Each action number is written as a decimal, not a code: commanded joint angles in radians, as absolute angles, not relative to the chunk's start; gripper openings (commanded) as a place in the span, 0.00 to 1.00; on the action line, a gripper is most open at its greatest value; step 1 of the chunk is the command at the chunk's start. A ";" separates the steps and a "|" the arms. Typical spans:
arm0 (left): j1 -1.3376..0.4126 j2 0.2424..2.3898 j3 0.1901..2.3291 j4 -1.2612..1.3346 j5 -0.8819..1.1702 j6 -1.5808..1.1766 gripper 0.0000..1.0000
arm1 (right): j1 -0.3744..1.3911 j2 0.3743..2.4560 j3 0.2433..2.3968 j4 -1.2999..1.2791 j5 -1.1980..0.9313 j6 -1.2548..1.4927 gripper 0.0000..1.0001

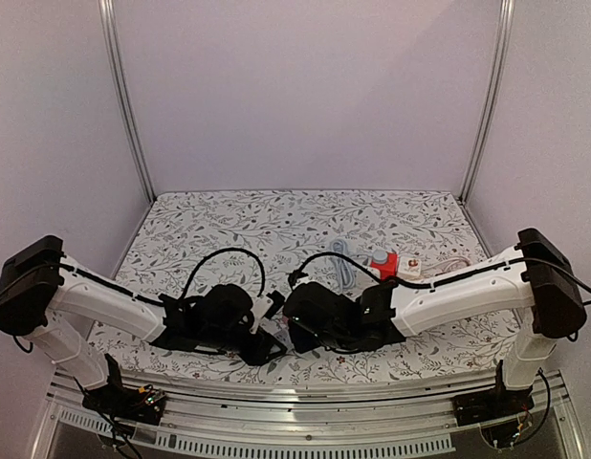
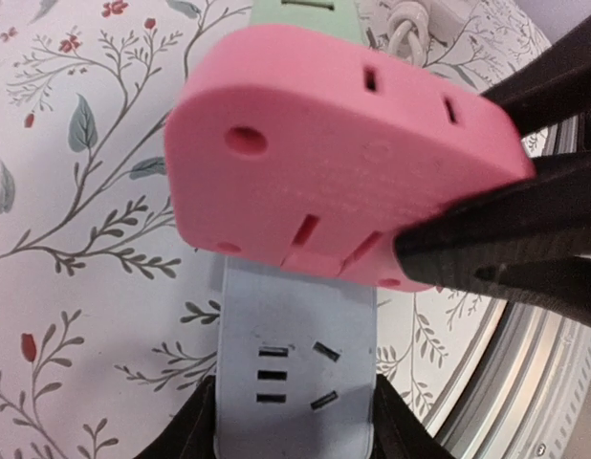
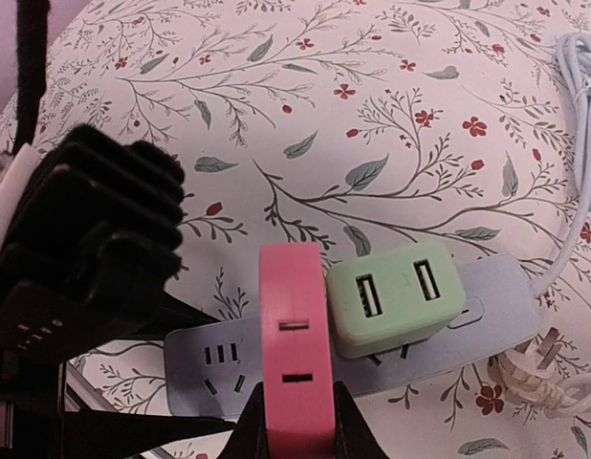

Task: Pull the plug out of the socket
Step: Remove the plug from the socket.

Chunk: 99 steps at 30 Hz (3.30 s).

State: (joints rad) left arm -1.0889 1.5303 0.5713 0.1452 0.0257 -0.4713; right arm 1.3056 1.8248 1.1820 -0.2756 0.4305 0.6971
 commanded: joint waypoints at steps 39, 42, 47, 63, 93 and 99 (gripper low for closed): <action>-1.048 1.632 0.713 0.003 -0.008 -0.357 0.09 | 1.270 1.669 1.151 -0.402 0.519 0.697 0.00; -1.048 1.650 0.722 0.003 -0.008 -0.373 0.08 | 1.312 1.687 1.181 -0.446 0.604 0.676 0.00; -1.048 1.629 0.715 0.003 0.021 -0.381 0.08 | 1.328 1.726 1.210 -0.481 0.615 0.650 0.00; -1.088 1.579 0.670 -0.067 -0.088 -0.339 0.08 | 1.185 1.707 1.145 -0.369 0.326 0.733 0.00; -1.078 1.498 0.650 -0.109 -0.151 -0.350 0.08 | 1.164 1.698 1.152 -0.385 0.325 0.761 0.00; -1.089 1.489 0.600 -0.037 -0.161 -0.371 0.08 | 1.196 1.701 1.132 -0.360 0.352 0.743 0.00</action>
State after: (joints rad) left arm -1.0920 1.5063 0.6464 0.0204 -0.0971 -0.3370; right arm 1.1904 1.7168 1.1702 -0.2909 0.2783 0.7391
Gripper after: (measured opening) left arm 0.436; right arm 0.153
